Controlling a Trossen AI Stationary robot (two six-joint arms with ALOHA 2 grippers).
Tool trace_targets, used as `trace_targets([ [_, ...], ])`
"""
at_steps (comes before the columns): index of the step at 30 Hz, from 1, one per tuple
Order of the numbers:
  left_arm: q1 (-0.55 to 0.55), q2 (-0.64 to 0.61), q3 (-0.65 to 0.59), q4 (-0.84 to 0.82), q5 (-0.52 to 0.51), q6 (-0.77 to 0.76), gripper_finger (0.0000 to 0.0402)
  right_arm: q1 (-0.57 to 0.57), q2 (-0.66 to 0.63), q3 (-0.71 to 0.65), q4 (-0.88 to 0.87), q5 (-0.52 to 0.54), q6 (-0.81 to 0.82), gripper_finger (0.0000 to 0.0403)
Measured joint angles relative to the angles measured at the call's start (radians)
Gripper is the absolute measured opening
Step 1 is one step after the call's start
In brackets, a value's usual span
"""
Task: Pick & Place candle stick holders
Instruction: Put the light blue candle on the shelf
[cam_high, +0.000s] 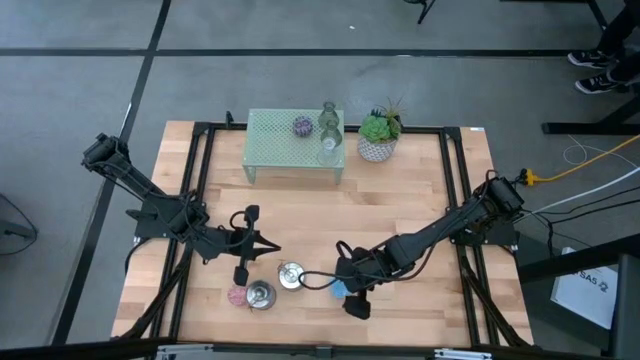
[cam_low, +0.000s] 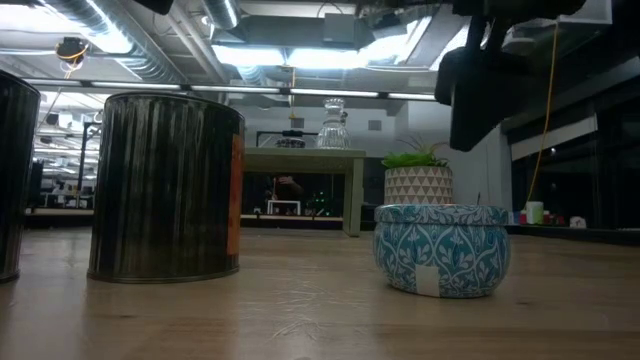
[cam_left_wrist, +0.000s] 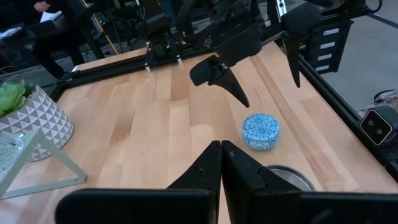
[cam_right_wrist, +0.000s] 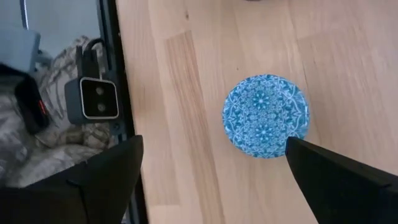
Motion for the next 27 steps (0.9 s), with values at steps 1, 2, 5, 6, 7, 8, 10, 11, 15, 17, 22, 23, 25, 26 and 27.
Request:
trace_targets([
  [1,0.000,0.000,0.000,0.000,0.000,0.000,0.0008,0.000,0.000,0.000,0.000,0.000,0.019,0.0392],
  [2,0.000,0.000,0.000,0.000,0.000,0.000,0.0009,0.000,0.000,0.000,0.000,0.000,0.039,0.0392],
  [5,0.000,0.000,0.000,0.000,0.000,0.001,0.0010,0.000,0.000,0.000,0.000,0.000,0.078,0.0392],
  [6,0.000,0.000,0.000,0.000,0.000,0.002,0.0010,0.000,0.000,0.000,0.000,0.000,0.078,0.0392],
  [7,0.000,0.000,0.000,0.000,-0.001,0.002,0.0009,0.000,0.000,0.000,0.001,0.000,0.078,0.0392],
  [8,0.000,0.000,0.000,-0.001,-0.002,0.001,0.0008,0.000,0.000,0.000,0.000,0.000,0.078,0.0392],
  [10,0.000,0.000,0.000,-0.002,-0.013,0.001,0.0005,0.000,0.000,0.000,0.000,0.024,0.077,0.0392],
  [11,0.000,0.000,0.000,-0.005,-0.015,0.001,0.0004,0.000,0.000,0.000,-0.001,0.042,0.072,0.0392],
  [15,0.000,0.000,0.000,-0.008,-0.016,0.000,0.0002,0.007,0.000,0.000,-0.018,0.096,-0.096,0.0392],
  [17,0.000,0.000,0.000,-0.008,-0.016,0.000,0.0002,0.015,0.005,0.000,-0.012,0.128,-0.174,0.0392],
  [22,0.000,0.000,0.000,-0.008,-0.016,0.000,0.0008,0.027,0.055,0.000,0.007,0.181,-0.229,0.0392],
  [23,0.000,0.000,0.000,-0.008,-0.017,0.000,0.0008,0.026,0.069,0.000,0.007,0.182,-0.245,0.0392],
  [25,0.000,0.000,0.000,-0.010,-0.017,0.000,0.0006,0.026,0.100,0.000,0.010,0.184,-0.283,0.0392],
  [26,0.000,0.000,0.000,-0.010,-0.017,0.000,0.0005,0.026,0.114,0.000,0.019,0.184,-0.297,0.0392],
  [27,0.000,0.000,0.000,-0.010,-0.017,0.000,0.0004,0.026,0.123,0.000,0.023,0.184,-0.312,0.0392],
])
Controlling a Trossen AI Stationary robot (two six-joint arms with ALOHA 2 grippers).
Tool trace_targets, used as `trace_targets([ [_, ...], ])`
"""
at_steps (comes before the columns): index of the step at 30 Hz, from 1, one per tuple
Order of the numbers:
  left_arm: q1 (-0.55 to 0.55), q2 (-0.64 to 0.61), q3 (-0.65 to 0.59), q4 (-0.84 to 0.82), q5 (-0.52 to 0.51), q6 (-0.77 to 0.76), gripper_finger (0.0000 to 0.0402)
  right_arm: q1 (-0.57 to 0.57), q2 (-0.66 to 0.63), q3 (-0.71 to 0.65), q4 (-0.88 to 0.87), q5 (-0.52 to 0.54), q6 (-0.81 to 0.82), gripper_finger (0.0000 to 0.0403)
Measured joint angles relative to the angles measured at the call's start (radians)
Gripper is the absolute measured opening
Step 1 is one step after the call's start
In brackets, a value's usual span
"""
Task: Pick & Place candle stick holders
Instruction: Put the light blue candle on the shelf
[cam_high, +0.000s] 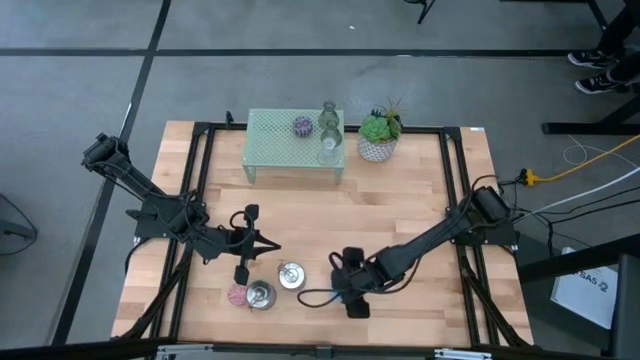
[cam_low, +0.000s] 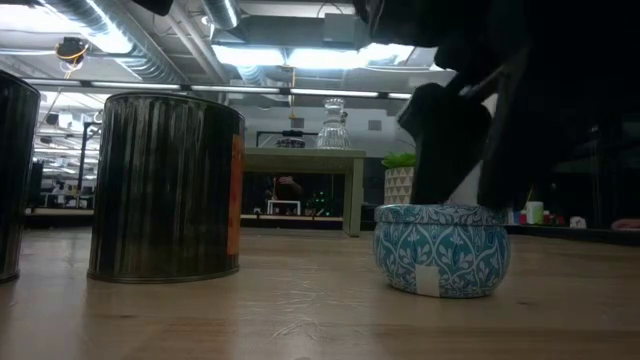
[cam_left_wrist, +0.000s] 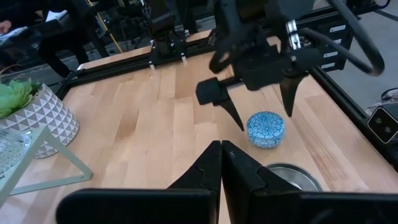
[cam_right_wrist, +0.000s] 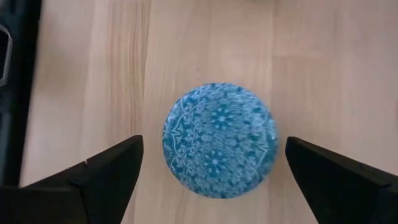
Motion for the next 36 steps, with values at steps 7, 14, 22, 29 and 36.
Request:
trace_targets([
  [7,0.000,0.000,0.000,-0.003,-0.001,-0.007,0.0003,-0.003,0.013,0.000,0.028,-0.001,-0.058,0.0392],
  [14,0.000,0.000,0.000,-0.005,-0.005,-0.008,0.0010,-0.003,0.013,0.000,-0.001,0.000,-0.140,0.0392],
  [22,0.000,0.000,0.000,-0.005,-0.006,-0.008,0.0005,-0.029,0.053,0.000,-0.004,-0.021,-0.215,0.0392],
  [29,0.000,0.000,0.000,-0.005,-0.006,-0.008,0.0006,-0.040,0.060,0.000,0.006,0.002,-0.267,0.0371],
  [36,0.000,0.000,0.000,-0.005,-0.006,0.005,0.0006,-0.049,0.059,0.000,0.008,-0.002,-0.267,0.0279],
])
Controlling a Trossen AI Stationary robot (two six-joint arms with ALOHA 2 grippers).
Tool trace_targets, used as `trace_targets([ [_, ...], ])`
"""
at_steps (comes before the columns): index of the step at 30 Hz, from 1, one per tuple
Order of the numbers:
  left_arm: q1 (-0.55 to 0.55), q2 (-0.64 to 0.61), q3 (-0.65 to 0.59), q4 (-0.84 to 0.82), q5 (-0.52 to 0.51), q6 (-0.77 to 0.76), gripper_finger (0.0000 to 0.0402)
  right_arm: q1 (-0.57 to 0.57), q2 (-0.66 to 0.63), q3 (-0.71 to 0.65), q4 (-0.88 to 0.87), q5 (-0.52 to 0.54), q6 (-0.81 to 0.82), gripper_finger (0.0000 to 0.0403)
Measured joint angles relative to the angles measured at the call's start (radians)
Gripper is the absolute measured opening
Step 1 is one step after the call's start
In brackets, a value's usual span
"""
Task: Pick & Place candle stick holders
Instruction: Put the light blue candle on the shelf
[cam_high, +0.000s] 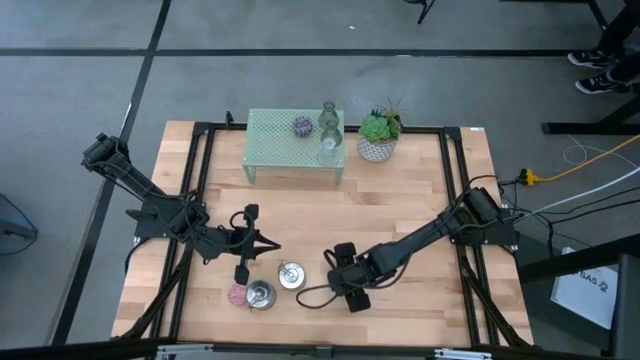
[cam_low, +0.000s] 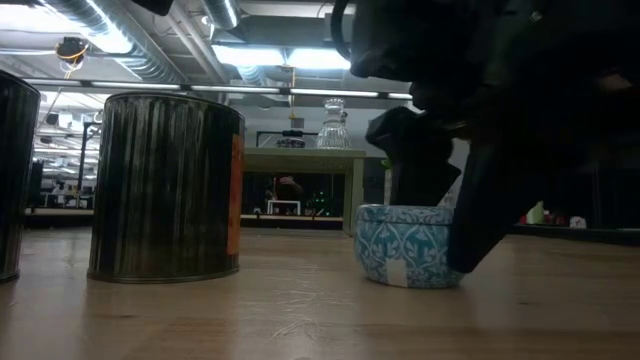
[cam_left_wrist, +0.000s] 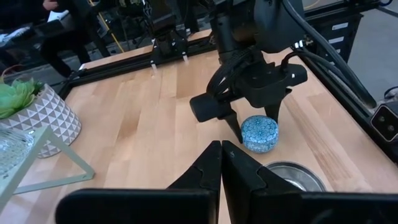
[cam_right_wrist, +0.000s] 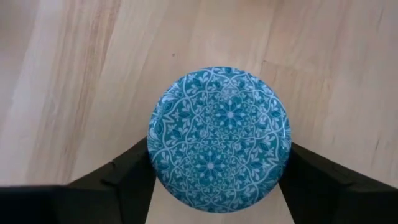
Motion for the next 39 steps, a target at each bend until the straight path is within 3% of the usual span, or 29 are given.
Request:
trace_targets([
  [18,0.000,0.000,0.000,-0.001,0.000,0.042,0.0030,-0.093,-0.124,0.002,-0.072,-0.013,0.087,0.0279],
  [27,0.000,0.040,-0.001,0.009,-0.001,0.135,0.0115,-0.142,-0.153,0.092,-0.061,-0.028,0.092,0.0279],
  [31,0.000,0.088,-0.001,0.012,-0.060,0.179,0.0161,-0.163,-0.153,0.142,-0.052,-0.028,0.067,0.0279],
  [39,-0.004,0.203,-0.001,0.186,-0.097,0.512,0.0225,-0.207,-0.153,0.190,-0.016,-0.044,0.081,0.0279],
])
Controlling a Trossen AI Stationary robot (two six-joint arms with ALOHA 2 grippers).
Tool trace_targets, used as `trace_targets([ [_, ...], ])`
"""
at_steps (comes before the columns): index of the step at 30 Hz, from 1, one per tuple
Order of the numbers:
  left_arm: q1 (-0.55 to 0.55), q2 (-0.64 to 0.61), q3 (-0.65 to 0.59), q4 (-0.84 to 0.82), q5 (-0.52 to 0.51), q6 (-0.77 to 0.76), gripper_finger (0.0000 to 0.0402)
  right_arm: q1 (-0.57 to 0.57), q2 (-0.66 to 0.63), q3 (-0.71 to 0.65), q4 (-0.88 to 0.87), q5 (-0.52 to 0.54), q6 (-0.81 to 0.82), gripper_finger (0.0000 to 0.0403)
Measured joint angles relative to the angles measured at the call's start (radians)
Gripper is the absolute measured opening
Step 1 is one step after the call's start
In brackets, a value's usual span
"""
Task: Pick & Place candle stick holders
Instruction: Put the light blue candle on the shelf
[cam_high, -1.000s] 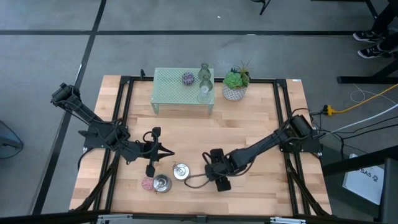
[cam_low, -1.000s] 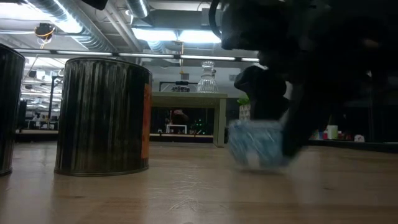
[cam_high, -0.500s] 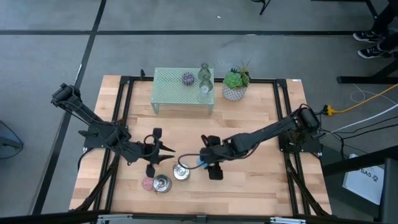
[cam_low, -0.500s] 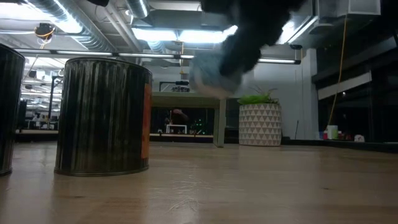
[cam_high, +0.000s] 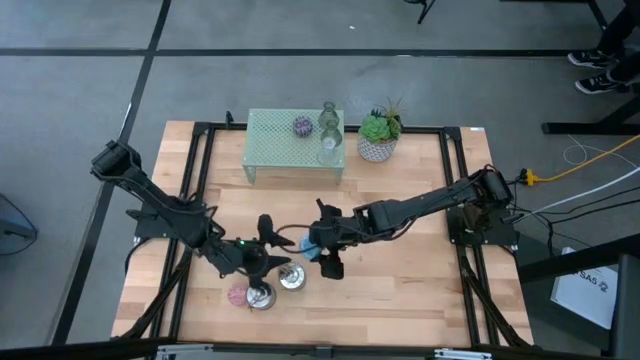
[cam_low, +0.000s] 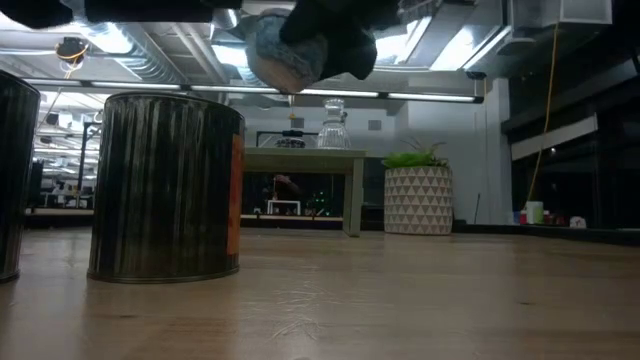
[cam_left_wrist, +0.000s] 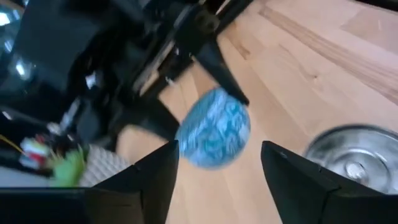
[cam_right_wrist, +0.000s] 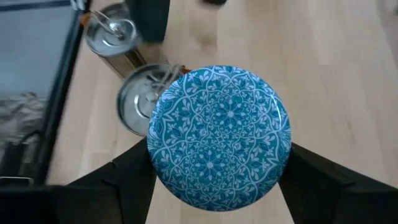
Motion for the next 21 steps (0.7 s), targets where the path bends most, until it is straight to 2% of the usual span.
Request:
trace_targets([
  [5,0.000,0.057,0.000,0.067,-0.010,0.149,0.0235,-0.020,0.000,0.000,0.035,-0.078,0.002,0.0279],
  [8,0.003,0.086,0.000,0.080,-0.018,0.189,0.0234,-0.022,0.001,0.000,0.043,-0.097,0.002,0.0279],
  [13,0.006,0.127,0.000,0.178,-0.094,0.270,0.0232,-0.022,0.000,0.000,0.070,-0.101,0.002,0.0279],
  [21,0.005,0.137,0.000,0.222,-0.079,0.339,0.0232,-0.021,0.000,0.001,0.115,-0.179,0.002,0.0279],
])
